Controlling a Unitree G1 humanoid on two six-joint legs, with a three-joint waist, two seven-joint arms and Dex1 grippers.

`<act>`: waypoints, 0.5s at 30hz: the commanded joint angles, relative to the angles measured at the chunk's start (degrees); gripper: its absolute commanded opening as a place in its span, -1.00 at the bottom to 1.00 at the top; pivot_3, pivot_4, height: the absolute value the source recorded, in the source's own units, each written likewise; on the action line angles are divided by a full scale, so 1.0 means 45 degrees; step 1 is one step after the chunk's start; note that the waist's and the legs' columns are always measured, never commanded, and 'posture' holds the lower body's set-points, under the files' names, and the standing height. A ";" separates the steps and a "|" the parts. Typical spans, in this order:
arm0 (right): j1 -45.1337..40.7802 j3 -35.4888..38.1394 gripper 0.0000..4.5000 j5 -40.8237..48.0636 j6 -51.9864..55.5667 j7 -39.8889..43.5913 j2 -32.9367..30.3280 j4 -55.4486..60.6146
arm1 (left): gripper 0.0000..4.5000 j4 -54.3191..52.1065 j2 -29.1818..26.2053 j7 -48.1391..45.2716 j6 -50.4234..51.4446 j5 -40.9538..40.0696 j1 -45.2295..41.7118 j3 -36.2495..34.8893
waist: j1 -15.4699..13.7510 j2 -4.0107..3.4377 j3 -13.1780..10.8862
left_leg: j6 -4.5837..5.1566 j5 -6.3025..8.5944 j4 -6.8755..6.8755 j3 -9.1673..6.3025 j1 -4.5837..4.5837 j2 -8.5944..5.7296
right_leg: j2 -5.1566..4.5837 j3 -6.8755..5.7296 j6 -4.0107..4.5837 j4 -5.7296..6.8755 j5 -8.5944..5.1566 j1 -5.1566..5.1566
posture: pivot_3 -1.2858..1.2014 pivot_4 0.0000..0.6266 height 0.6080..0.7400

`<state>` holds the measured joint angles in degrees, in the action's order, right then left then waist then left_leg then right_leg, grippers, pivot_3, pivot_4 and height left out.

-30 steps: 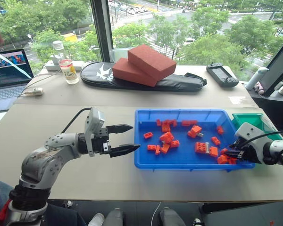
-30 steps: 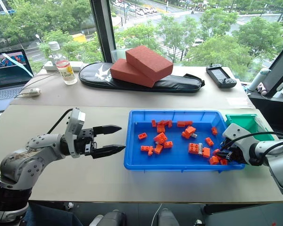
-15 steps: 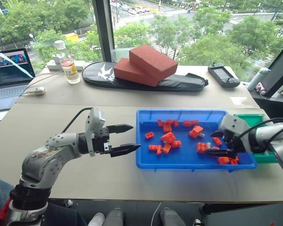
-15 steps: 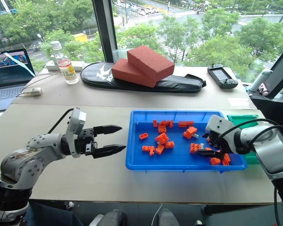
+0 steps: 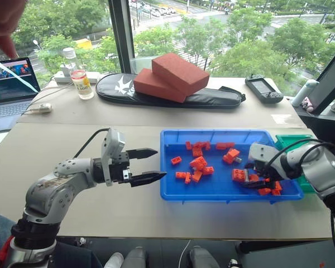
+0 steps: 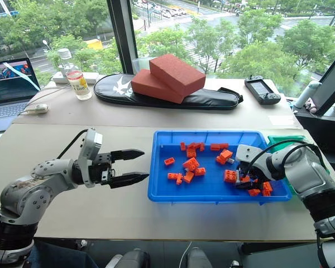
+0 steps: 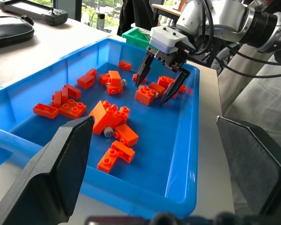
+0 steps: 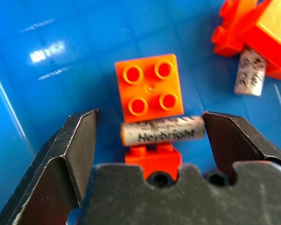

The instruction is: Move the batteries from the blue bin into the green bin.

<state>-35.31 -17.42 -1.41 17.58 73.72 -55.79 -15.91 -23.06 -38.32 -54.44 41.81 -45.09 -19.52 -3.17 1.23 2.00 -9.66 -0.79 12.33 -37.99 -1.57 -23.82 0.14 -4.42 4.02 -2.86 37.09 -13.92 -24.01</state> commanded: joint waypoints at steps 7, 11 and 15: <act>-0.0059 -0.0172 0.59 -0.0341 0.0210 0.0683 0.0147 -0.0443 | 1.00 -0.0568 -0.0099 0.0142 0.0141 -0.0273 0.0023 -0.0193 | -0.0015 0.0000 0.0000 | 0.0000 0.0000 0.0000 -0.0004 0.0007 0.0000 | 0.0000 -0.0004 0.0000 -0.0001 0.0000 0.0012 | 0.03 -0.52 1.00; 0.0047 -0.0084 0.10 -0.0271 0.0276 0.0855 0.0163 -0.0233 | 1.00 -0.0571 -0.0090 0.0171 0.0122 -0.0251 0.0013 -0.0171 | -0.0017 0.0000 0.0000 | 0.0000 0.0000 0.0000 -0.0003 0.0007 -0.0001 | -0.0001 -0.0004 0.0000 -0.0001 0.0000 0.0012 | 0.03 -0.52 1.00; 0.0139 0.0400 0.09 0.0113 0.0606 0.0812 0.0094 0.0466 | 1.00 -0.0537 -0.0064 0.0183 0.0109 -0.0255 -0.0013 -0.0149 | -0.0014 0.0000 0.0000 | 0.0000 0.0000 0.0000 -0.0005 0.0008 0.0000 | 0.0000 -0.0004 0.0000 0.0000 0.0000 0.0011 | 0.03 -0.52 1.00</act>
<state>-35.32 -17.10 -1.52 18.85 77.36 -55.22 -16.20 -23.86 -38.32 -53.49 42.51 -45.24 -19.43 -3.19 1.16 2.00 -9.66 -0.79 12.33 -37.99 -1.59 -23.79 0.14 -4.42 4.00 -2.86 37.09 -13.92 -23.96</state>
